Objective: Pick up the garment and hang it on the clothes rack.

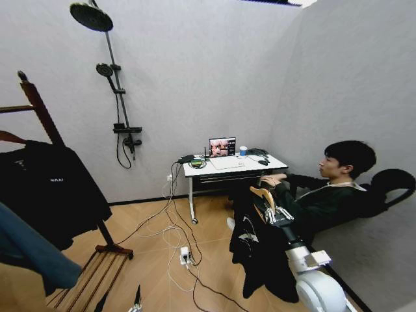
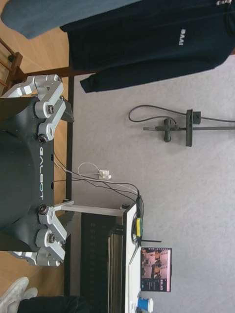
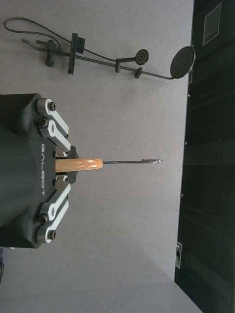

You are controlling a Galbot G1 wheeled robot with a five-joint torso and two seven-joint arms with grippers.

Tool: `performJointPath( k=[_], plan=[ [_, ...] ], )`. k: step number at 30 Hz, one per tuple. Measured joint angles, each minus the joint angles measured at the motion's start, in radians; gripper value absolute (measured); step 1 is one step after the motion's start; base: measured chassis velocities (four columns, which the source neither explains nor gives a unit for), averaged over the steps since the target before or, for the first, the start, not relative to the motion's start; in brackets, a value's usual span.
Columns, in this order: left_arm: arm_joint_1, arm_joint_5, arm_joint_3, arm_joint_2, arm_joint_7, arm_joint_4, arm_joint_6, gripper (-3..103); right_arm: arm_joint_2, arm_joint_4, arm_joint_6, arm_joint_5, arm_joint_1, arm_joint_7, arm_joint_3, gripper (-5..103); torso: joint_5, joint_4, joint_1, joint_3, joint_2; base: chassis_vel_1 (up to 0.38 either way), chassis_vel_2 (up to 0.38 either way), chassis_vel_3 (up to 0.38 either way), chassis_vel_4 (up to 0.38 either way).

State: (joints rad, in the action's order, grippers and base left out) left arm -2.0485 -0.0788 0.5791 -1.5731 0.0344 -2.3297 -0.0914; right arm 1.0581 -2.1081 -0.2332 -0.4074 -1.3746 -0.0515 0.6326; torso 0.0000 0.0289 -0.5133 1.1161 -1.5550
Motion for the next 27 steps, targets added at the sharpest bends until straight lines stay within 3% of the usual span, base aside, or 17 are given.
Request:
performJointPath(
  k=[27],
  plan=[
    [0.0,0.0,0.0,0.0,0.0,0.0,0.0,100,-0.054,-0.024,0.007,-0.084,0.004,0.002,0.033,10,-0.0001,0.0,0.0,0.0,0.0,0.097,0.091,0.103,0.094]
  ],
)
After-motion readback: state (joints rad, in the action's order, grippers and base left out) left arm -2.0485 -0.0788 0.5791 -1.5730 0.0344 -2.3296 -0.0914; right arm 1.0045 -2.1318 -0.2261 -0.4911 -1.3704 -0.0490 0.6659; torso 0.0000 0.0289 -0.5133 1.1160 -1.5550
